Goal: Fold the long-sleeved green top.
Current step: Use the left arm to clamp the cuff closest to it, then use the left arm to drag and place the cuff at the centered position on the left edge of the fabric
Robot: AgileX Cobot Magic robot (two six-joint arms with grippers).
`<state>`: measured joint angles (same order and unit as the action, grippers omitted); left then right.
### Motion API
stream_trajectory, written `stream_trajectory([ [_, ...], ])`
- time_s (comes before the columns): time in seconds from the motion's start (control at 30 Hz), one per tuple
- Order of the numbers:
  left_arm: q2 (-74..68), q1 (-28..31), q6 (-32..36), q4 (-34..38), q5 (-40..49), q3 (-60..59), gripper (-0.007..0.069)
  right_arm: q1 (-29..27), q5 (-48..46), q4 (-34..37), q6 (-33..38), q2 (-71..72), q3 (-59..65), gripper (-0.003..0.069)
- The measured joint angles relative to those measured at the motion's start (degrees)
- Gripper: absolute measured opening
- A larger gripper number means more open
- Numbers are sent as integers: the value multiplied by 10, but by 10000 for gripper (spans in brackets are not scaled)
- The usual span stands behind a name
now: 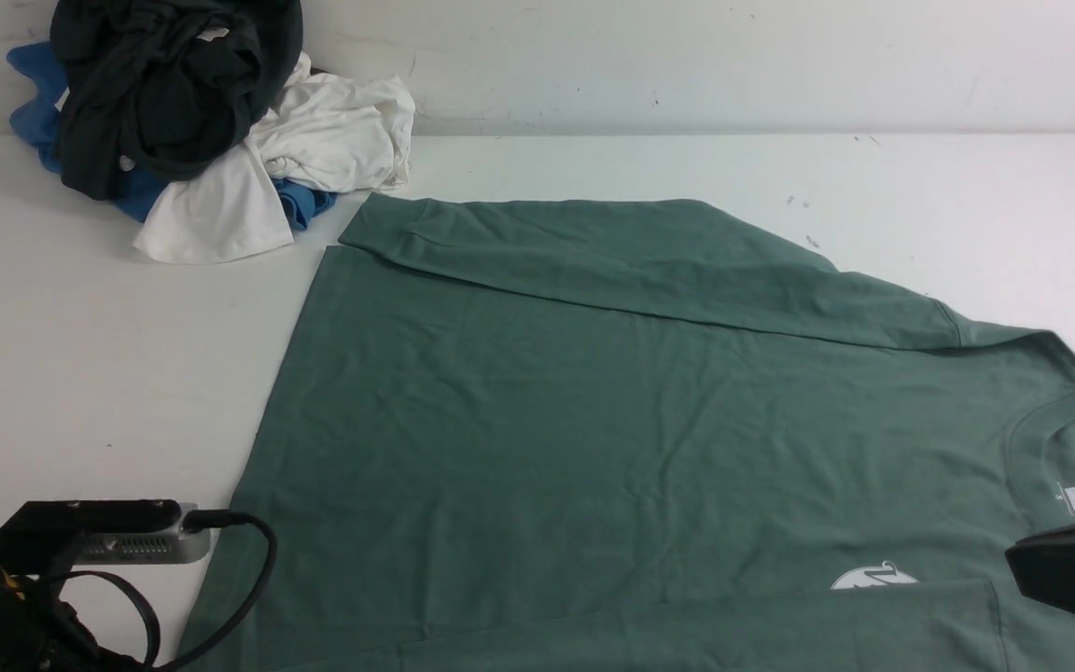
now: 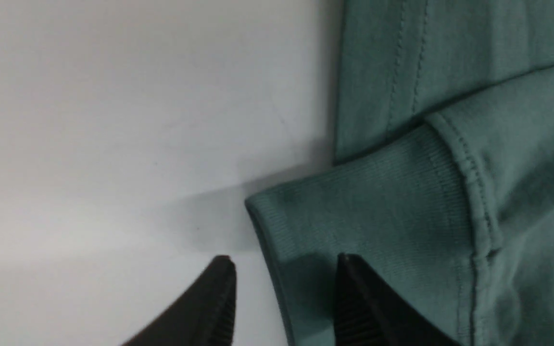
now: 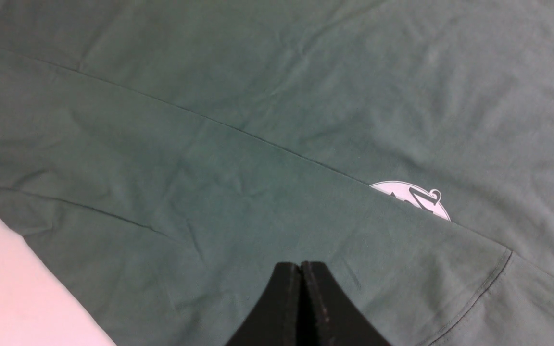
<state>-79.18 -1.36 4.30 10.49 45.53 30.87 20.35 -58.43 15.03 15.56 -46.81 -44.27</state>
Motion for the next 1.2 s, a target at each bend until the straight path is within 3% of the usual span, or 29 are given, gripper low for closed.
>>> stream_trajectory([
  [0.13, -31, 0, -3, 0, -15, 0, 405, 0, 0, 0, 0, 0, 0, -16],
  [0.23, -44, 0, -3, 5, -15, 5, 399, 0, 0, 0, 0, 0, 0, -16],
  [0.5, -34, 0, 3, 38, -17, 6, 56, 0, -5, 0, 0, 0, 0, -16],
  [0.57, -21, 0, 3, 36, -19, 6, 20, 0, -5, 0, 0, 0, 0, -16],
  [1.2, 103, 0, 26, 22, 40, 41, 16, 0, 4, -7, -1, -1, 0, -16],
])
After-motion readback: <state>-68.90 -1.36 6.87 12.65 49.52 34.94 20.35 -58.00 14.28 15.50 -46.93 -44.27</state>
